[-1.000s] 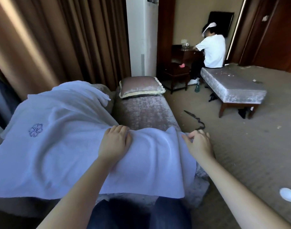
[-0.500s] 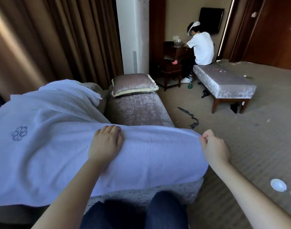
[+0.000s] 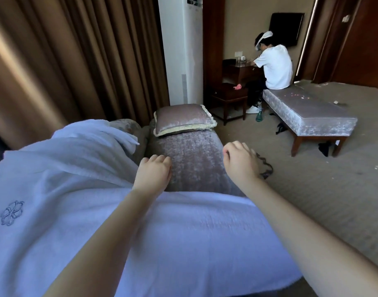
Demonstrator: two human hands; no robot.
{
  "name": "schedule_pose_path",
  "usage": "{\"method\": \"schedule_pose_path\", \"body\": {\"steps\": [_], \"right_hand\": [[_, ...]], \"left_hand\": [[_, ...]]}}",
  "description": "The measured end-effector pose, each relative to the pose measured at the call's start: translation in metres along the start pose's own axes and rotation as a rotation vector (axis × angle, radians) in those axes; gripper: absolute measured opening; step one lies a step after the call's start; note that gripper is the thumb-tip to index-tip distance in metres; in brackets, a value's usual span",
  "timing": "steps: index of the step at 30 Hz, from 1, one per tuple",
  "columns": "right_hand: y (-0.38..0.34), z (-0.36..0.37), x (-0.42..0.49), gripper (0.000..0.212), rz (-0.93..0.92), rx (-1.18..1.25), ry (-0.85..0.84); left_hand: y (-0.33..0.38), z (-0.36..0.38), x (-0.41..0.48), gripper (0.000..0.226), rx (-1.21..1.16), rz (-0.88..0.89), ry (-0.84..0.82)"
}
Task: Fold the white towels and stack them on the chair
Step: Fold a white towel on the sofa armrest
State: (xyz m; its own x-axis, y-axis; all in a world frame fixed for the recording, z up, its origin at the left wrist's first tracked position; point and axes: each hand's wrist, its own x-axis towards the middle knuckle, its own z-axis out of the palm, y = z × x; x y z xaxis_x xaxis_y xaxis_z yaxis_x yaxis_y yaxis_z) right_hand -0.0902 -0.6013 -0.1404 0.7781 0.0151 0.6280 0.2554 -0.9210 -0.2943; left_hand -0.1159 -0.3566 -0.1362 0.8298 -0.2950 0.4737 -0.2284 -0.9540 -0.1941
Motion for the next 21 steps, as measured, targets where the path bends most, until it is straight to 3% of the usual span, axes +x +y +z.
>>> {"method": "schedule_pose_path", "body": {"steps": [4,8,16,21], "right_hand": [[0.002,0.039,-0.002,0.007,-0.072,-0.068,-0.006],[0.01,0.049,0.003,0.012,-0.137,-0.082,0.031],[0.009,0.05,0.0,0.013,-0.135,-0.059,0.013],[0.009,0.046,-0.005,0.011,-0.112,-0.043,0.017]], "left_hand": [[-0.005,0.044,0.021,0.027,0.085,0.047,-0.14],[-0.005,0.066,0.023,0.02,0.111,0.121,-0.245],[0.003,0.063,0.019,0.028,0.077,0.127,-0.447],[0.007,0.056,0.016,0.038,0.124,0.046,-0.804]]}}
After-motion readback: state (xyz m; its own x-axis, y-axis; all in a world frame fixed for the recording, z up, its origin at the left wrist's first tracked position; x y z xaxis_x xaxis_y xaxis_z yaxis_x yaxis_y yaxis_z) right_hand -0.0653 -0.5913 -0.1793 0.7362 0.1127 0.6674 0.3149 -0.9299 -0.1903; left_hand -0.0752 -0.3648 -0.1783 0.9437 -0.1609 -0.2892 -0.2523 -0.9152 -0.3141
